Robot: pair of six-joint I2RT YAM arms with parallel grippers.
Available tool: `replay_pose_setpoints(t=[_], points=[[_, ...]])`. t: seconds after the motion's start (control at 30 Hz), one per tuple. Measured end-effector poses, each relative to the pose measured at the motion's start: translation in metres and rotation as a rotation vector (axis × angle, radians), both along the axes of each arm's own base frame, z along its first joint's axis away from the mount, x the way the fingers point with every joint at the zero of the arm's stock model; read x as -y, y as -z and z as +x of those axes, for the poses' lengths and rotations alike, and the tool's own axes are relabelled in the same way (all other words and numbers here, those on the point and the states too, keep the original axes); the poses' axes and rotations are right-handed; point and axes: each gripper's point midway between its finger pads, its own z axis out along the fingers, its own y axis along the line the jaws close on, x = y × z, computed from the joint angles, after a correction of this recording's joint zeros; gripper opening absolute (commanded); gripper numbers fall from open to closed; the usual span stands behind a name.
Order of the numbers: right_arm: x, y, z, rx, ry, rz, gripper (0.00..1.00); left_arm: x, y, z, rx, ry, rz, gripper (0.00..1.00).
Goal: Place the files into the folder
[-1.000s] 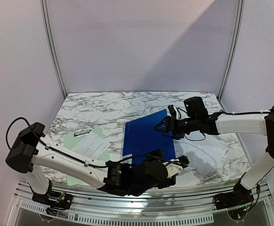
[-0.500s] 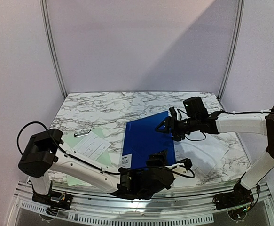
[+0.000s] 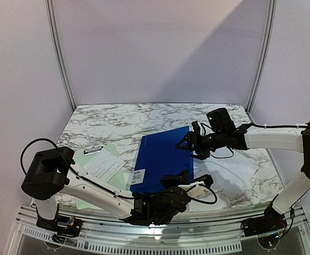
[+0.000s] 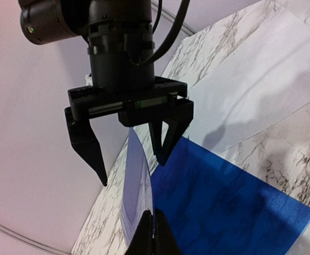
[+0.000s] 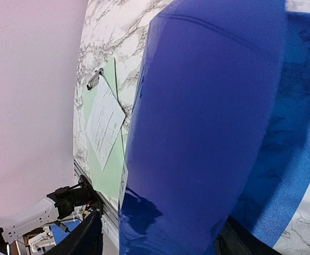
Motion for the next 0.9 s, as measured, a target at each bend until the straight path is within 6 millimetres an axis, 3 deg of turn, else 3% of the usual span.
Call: replay_pose_setpoints(t=[0.13, 0.23, 0.37, 0.53, 0.9], points=[[0.002, -0.009, 0.010, 0.049, 0.013, -0.045, 0.91, -0.007, -0.003, 0.003, -0.003, -0.013, -0.031, 0.00], [0.004, -0.022, 0.020, 0.102, 0.025, -0.082, 0.99, -0.015, -0.019, 0.008, -0.021, -0.035, -0.108, 0.00], [0.008, -0.045, 0.034, 0.196, 0.035, -0.137, 0.99, -0.028, -0.048, 0.022, -0.050, -0.081, -0.256, 0.00], [0.021, -0.059, 0.041, 0.275, 0.050, -0.218, 0.99, -0.052, -0.078, 0.040, -0.109, -0.136, -0.451, 0.00], [0.040, -0.082, 0.043, 0.369, 0.016, -0.233, 0.99, -0.092, -0.099, 0.057, -0.252, -0.150, -0.734, 0.00]])
